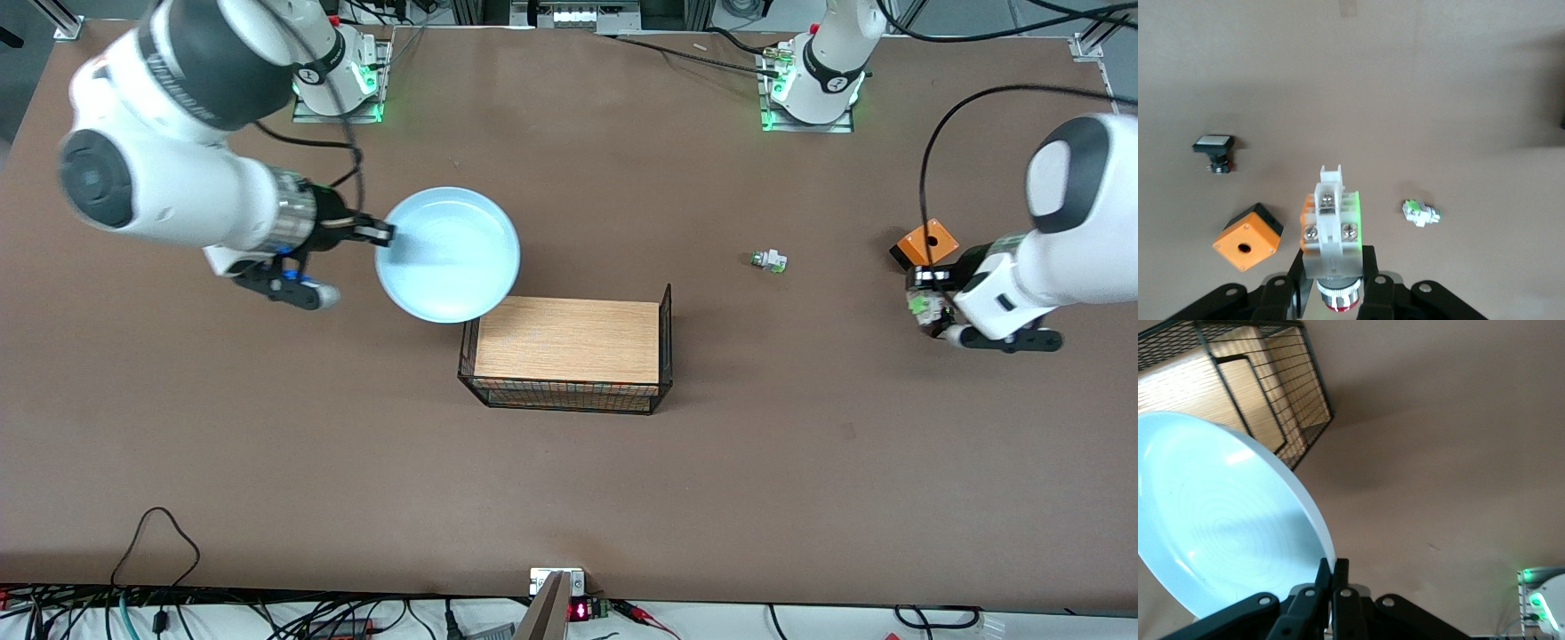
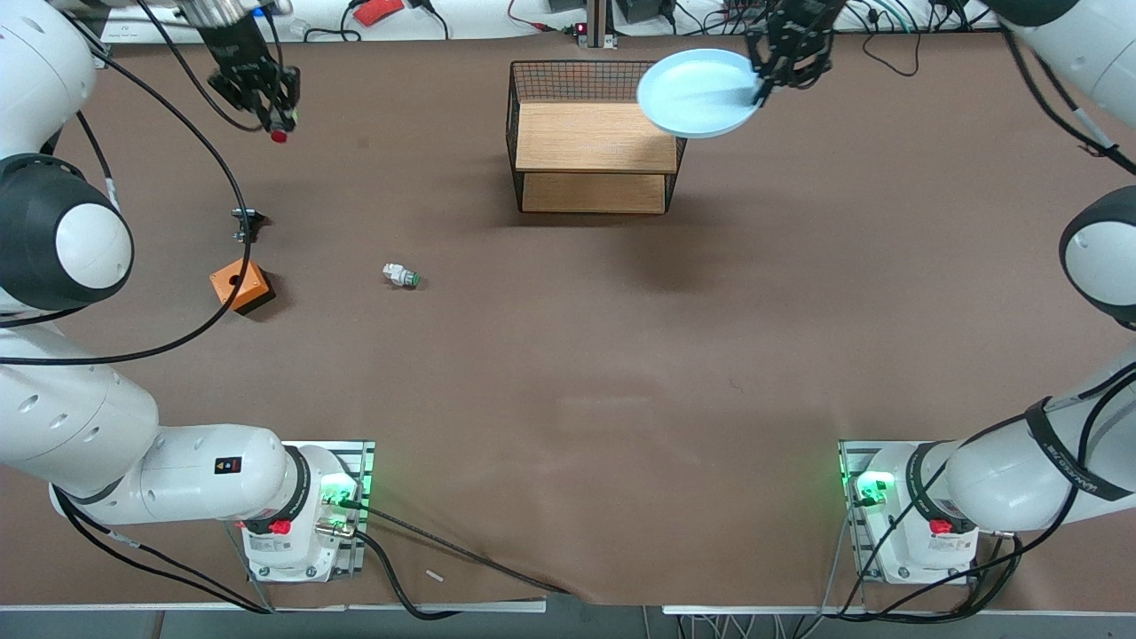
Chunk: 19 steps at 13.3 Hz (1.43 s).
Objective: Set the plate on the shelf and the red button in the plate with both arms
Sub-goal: 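Carry the blue plate with the right gripper onto the wooden basket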
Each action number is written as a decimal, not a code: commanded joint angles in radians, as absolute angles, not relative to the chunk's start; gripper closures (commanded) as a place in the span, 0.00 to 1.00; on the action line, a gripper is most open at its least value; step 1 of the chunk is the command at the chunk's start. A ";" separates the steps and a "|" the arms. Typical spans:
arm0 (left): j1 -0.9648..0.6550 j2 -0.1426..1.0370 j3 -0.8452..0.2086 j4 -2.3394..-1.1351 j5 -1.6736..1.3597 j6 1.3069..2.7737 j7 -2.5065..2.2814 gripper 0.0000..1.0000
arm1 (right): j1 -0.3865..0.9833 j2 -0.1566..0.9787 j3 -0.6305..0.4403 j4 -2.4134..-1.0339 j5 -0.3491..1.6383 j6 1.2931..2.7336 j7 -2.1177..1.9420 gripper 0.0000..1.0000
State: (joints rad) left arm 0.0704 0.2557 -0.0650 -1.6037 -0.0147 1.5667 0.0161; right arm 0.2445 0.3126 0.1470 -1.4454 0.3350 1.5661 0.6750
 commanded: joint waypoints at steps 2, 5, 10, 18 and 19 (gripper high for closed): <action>0.097 0.235 -0.067 -1.487 -0.003 1.462 0.017 1.00 | 0.313 0.339 0.137 -1.488 0.336 1.701 0.712 1.00; 0.094 0.221 -0.075 -1.482 -0.002 1.456 0.012 1.00 | 0.414 0.392 0.137 -1.497 0.226 1.833 0.756 1.00; 0.092 0.232 -0.074 -1.482 0.000 1.468 0.014 1.00 | 0.491 0.455 0.137 -1.494 0.215 1.972 0.868 1.00; 0.091 0.233 -0.074 -1.480 0.002 1.466 0.011 1.00 | 0.529 0.558 0.137 -1.488 0.216 2.183 0.904 1.00; 0.087 0.233 -0.074 -1.480 0.002 1.465 0.006 1.00 | 0.529 0.571 0.137 -1.488 0.218 2.203 0.904 1.00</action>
